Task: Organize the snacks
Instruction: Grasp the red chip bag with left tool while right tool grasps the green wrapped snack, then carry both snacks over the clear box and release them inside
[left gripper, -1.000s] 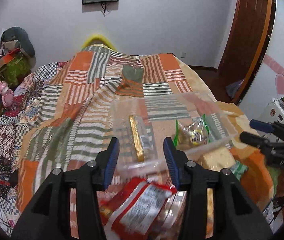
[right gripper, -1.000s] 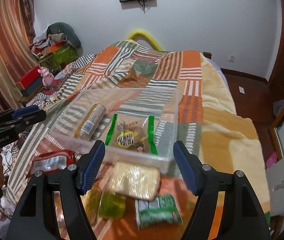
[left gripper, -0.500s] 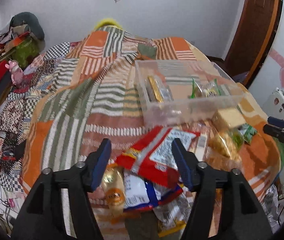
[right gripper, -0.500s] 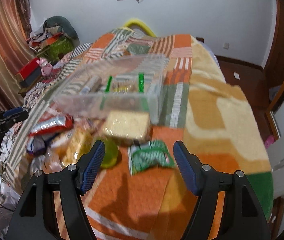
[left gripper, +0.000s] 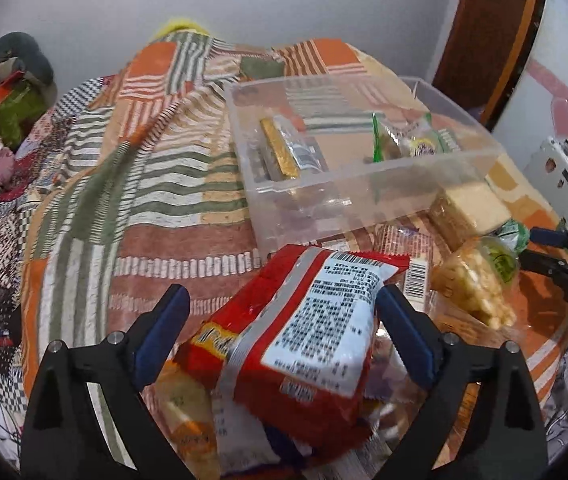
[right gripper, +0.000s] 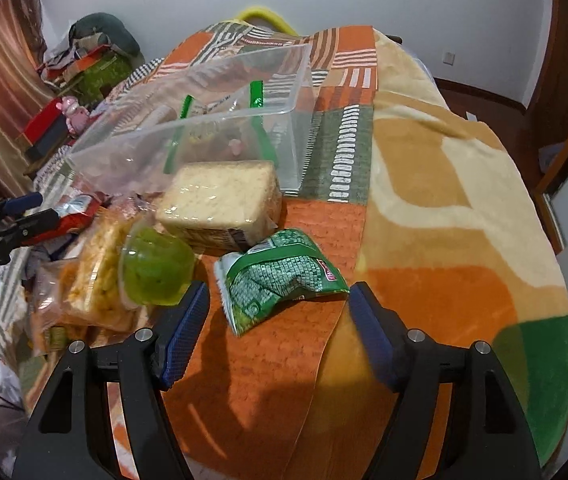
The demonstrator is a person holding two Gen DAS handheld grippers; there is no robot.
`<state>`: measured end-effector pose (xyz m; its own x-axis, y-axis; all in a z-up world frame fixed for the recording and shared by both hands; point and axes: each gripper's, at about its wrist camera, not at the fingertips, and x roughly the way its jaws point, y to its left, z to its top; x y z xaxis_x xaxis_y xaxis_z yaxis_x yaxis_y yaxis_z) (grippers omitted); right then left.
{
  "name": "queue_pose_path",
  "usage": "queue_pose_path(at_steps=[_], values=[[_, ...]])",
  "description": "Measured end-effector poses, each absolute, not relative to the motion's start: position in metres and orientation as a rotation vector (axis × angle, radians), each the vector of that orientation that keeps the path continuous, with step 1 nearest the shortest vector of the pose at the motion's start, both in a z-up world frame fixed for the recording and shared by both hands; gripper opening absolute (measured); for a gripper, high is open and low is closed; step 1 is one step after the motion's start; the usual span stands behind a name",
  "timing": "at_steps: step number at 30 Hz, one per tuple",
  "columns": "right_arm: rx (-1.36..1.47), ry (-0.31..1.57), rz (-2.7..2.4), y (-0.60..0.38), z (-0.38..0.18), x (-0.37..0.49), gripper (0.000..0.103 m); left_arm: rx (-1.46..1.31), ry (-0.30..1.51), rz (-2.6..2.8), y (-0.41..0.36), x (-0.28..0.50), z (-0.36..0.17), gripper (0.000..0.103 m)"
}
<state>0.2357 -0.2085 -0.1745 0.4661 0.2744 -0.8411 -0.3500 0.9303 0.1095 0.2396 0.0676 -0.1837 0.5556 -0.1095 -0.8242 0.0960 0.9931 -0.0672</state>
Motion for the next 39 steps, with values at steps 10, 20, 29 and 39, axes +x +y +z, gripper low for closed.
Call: queue_pose_path(at_steps=[10,20,29,39], values=[[-0.126,1.009,0.383,-0.204,-0.183,0.245,0.08,-0.065,1.019,-0.186,0.064,0.252,-0.208,0.099],[-0.132,0.983,0.379,-0.21,-0.182,0.242,0.064,-0.037,0.979,-0.204,0.056,0.239,-0.2,0.069],[-0.106,0.994,0.398,-0.221,-0.175,0.241,0.02,-0.016,0.924,-0.162,0.052,0.216,-0.177,0.068],[-0.074,0.971,0.338,-0.223,-0.164,0.247,0.055,-0.023,0.822,-0.133,0.056,0.2,-0.138,0.068]])
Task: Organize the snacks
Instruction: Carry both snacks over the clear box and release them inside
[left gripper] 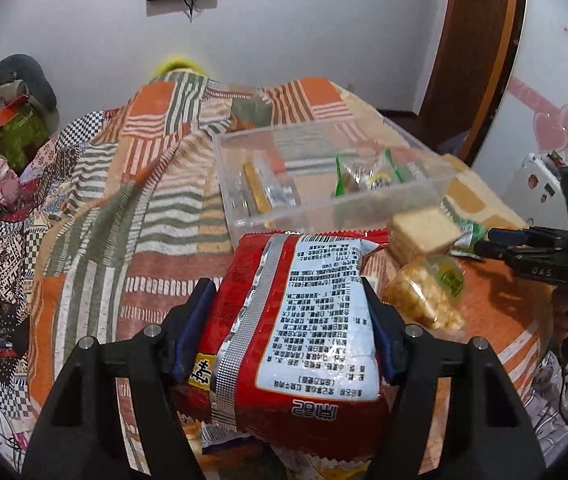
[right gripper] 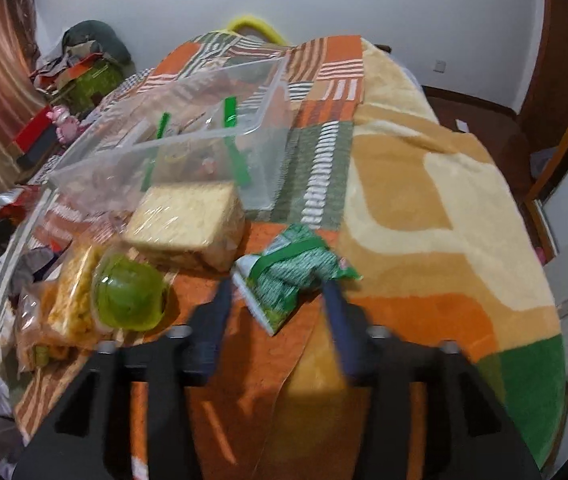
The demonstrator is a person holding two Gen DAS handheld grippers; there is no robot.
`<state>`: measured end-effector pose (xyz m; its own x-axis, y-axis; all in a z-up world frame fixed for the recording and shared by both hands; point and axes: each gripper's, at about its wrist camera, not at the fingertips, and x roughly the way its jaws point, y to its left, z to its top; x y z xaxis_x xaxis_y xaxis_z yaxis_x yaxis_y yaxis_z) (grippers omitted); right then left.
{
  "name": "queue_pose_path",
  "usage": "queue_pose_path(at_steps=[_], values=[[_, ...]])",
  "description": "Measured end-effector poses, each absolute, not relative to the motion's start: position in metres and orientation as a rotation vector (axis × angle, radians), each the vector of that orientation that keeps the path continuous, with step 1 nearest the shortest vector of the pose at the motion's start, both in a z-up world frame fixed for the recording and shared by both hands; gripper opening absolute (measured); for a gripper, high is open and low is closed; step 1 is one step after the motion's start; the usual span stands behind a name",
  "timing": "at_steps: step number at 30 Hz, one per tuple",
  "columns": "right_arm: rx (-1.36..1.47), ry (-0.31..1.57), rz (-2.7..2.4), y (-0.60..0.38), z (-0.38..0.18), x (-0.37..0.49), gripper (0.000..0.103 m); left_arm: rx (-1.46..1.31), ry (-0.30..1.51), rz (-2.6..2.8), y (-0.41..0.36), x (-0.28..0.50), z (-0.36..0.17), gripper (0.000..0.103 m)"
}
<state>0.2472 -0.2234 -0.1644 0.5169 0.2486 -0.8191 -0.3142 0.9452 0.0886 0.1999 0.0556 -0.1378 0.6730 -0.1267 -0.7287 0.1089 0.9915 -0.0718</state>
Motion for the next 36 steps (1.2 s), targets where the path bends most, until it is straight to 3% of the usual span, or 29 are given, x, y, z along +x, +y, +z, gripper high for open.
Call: queue_pose_path(at_steps=[9,14,16,36], values=[[-0.081,1.028,0.31,-0.214,-0.185,0.272,0.055,-0.04,0.802,-0.119,0.058,0.21,-0.136,0.068],[-0.073,0.996,0.304,-0.216,-0.181,0.269,0.04,-0.047,0.794,-0.116,0.056,0.217,-0.138,0.068],[-0.08,0.982,0.292,-0.218,-0.179,0.267,0.024,-0.051,0.786,-0.114,0.055,0.22,-0.136,0.068],[-0.083,0.726,0.316,-0.214,-0.1,0.255,0.022,-0.086,0.683,-0.065,0.054,0.258,-0.099,0.069]])
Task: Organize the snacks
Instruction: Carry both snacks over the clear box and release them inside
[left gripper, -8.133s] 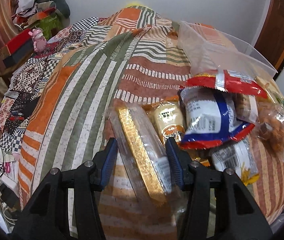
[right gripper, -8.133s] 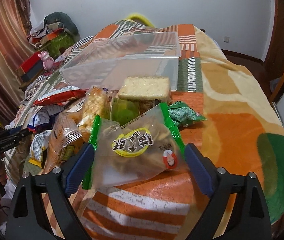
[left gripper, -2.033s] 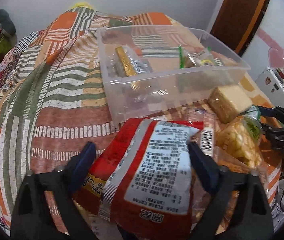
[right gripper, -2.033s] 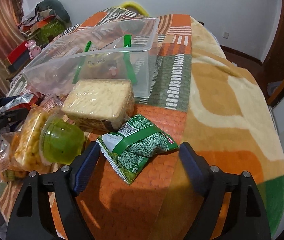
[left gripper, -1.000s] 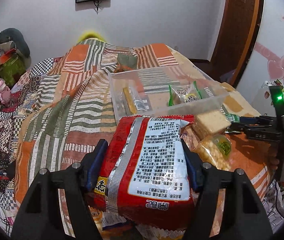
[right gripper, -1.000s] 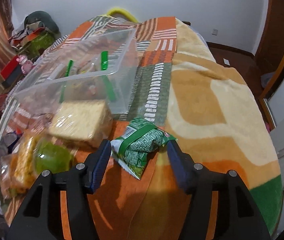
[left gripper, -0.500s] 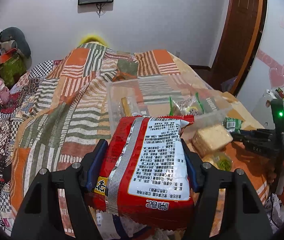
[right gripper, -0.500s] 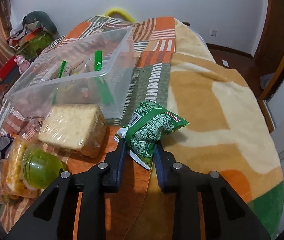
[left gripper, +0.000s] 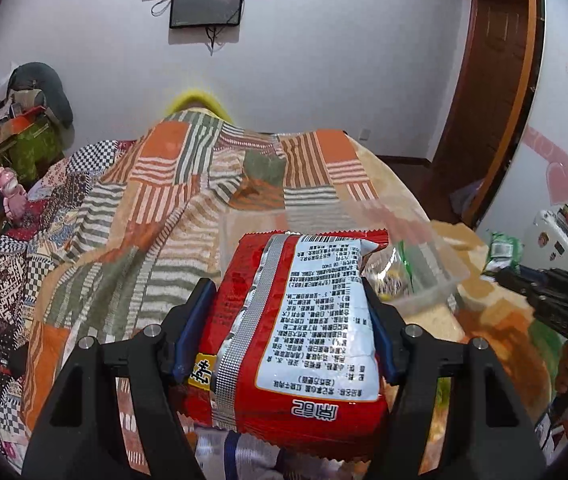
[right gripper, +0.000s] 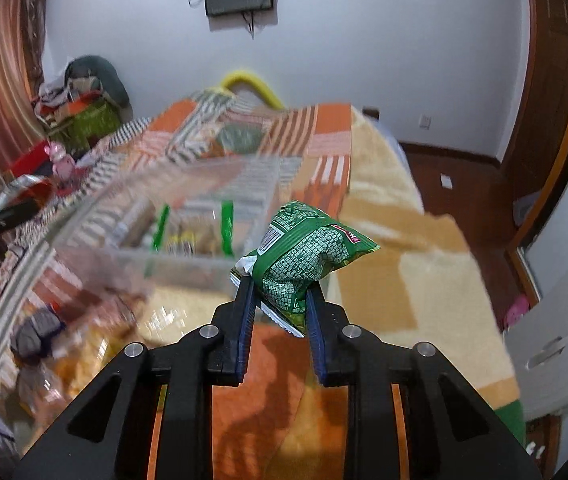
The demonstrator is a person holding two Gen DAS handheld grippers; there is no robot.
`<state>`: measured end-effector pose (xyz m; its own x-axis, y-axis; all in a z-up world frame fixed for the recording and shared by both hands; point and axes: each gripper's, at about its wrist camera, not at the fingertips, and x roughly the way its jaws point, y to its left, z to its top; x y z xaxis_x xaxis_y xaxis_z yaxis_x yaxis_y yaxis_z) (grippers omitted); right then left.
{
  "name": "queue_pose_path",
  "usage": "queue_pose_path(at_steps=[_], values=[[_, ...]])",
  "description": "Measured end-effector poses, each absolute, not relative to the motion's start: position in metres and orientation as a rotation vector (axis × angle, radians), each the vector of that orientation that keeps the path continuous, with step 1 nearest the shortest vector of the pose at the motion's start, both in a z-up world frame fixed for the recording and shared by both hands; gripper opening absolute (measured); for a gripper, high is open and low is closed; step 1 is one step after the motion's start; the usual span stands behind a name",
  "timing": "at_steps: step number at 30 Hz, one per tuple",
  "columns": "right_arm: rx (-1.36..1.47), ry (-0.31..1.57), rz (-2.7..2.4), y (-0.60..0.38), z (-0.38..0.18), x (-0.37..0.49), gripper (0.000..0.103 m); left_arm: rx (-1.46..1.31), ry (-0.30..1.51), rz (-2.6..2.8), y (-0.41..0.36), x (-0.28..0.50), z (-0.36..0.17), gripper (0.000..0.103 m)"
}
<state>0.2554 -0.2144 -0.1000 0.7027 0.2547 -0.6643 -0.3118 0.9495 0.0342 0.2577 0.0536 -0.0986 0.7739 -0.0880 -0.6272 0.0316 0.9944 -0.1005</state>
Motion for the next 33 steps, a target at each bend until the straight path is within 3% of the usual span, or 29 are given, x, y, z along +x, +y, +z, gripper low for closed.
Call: queue_pose_path(at_steps=[9,26,33], values=[[-0.07,0.671,0.389,-0.181,-0.086,0.281,0.022,-0.07,0.688,-0.048,0.042,0.295,-0.1,0.069],[-0.133,0.832,0.521,-0.125,-0.135,0.325,0.023,-0.049,0.839,-0.051,0.027,0.354,-0.155,0.069],[-0.146,0.851,0.542,-0.125,-0.135,0.322,0.028,-0.066,0.856,-0.073,0.027,0.354,-0.156,0.071]])
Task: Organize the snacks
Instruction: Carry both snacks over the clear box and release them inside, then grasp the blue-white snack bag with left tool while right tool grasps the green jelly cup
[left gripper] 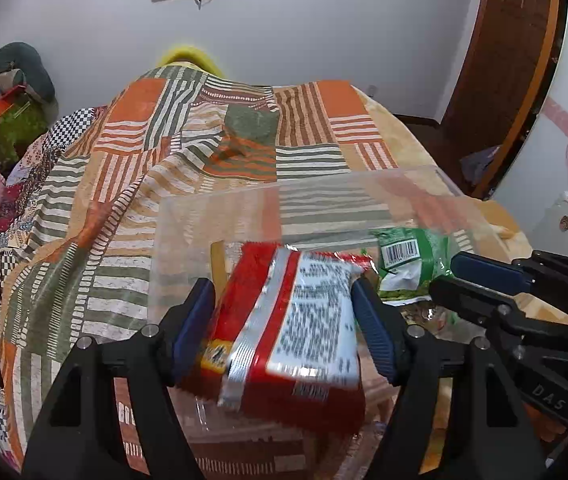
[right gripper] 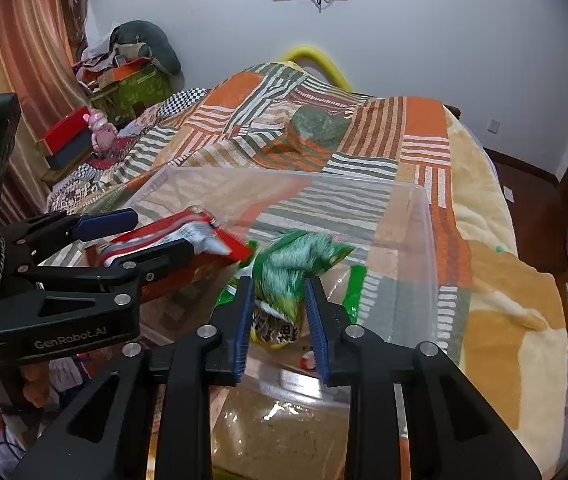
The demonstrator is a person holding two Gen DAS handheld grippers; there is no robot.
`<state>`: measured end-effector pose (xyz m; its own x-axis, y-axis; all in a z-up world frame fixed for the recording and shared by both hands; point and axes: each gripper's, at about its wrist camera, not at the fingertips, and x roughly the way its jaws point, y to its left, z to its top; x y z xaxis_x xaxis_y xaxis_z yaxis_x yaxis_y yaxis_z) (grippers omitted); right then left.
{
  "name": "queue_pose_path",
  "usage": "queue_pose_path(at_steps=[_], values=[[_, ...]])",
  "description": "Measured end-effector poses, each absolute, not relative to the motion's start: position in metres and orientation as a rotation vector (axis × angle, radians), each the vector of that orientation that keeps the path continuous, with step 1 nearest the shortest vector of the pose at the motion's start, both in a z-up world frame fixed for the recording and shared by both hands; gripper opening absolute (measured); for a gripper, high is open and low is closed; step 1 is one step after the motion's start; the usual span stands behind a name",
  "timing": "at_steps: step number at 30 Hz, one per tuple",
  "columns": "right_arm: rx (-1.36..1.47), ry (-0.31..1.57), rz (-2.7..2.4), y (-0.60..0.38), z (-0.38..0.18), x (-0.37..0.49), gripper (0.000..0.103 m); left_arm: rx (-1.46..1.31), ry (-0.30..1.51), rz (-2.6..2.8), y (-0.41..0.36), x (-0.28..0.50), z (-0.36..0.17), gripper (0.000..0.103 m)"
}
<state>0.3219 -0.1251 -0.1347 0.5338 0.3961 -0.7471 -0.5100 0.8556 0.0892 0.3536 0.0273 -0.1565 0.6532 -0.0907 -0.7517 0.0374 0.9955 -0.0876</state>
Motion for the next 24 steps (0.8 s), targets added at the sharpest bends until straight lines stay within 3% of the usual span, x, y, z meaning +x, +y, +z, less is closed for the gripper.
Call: queue_pose_path(at_steps=[16,24], values=[[-0.124,0.745,0.512,-0.159,-0.09,0.275,0.067,-0.038,0.747,-0.036,0.057,0.274,-0.098,0.092],[-0.093,0.776,0.513,-0.169,-0.097,0.251,0.069,-0.033,0.817,-0.013,0.08,0.225,-0.12,0.093]])
